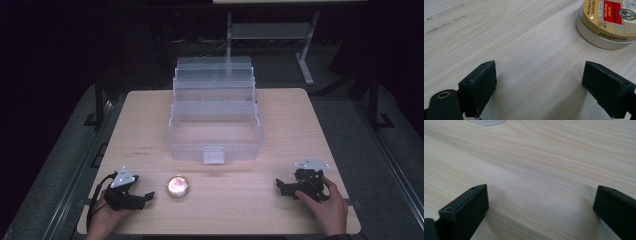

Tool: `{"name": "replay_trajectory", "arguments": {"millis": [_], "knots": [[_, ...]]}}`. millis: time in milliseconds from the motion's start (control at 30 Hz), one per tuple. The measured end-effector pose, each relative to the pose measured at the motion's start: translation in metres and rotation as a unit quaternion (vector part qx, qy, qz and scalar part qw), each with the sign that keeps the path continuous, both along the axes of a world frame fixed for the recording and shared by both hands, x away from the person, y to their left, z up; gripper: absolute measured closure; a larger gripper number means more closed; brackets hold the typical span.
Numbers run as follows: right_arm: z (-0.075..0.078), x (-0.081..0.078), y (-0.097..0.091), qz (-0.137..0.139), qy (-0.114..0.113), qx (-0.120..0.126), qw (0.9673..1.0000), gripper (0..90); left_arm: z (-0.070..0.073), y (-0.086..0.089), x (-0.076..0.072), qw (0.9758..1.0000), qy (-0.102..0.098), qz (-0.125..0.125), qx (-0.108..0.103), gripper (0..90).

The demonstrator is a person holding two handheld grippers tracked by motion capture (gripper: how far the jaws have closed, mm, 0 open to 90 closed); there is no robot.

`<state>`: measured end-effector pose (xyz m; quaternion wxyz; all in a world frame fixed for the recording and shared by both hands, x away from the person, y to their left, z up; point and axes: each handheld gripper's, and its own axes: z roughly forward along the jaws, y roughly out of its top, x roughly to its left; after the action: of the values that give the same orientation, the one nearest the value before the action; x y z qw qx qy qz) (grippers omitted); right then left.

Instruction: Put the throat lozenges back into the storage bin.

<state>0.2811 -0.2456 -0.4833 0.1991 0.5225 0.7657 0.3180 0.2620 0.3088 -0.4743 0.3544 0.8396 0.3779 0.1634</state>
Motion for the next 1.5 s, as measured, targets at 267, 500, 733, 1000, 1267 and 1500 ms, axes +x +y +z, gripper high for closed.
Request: {"name": "replay_trajectory", "arguments": {"millis": [267, 500, 733, 1000, 1267, 1500], "knots": [[0.000, 0.000, 0.000, 0.001, -0.001, -0.001, 1.0000, 0.0, 0.000, 0.001, 0.000, 1.0000, 0.000, -0.004, 0.000, 11.2], [0.000, 0.000, 0.000, 0.000, -0.001, 0.000, 1.0000, 0.0, 0.001, 0.002, 0.001, 0.9999, 0.003, -0.012, 0.003, 12.5], [0.000, 0.000, 0.000, 0.000, -0.001, 0.000, 1.0000, 0.0, 0.004, 0.004, 0.002, 0.9998, 0.014, -0.013, 0.011, 13.0], [0.000, 0.000, 0.000, 0.000, -0.001, 0.000, 1.0000, 0.0, 0.011, 0.006, 0.003, 0.9994, 0.025, -0.013, 0.018, 13.9], [0.000, 0.000, 0.000, 0.000, -0.001, 0.000, 1.0000, 0.0, 0.018, 0.007, 0.006, 0.9986, 0.039, -0.019, 0.028, 16.3], [0.000, 0.000, 0.000, 0.000, -0.001, 0.000, 1.0000, 0.0, 0.027, 0.003, 0.007, 0.9978, 0.049, -0.033, 0.031, 16.4]]}}
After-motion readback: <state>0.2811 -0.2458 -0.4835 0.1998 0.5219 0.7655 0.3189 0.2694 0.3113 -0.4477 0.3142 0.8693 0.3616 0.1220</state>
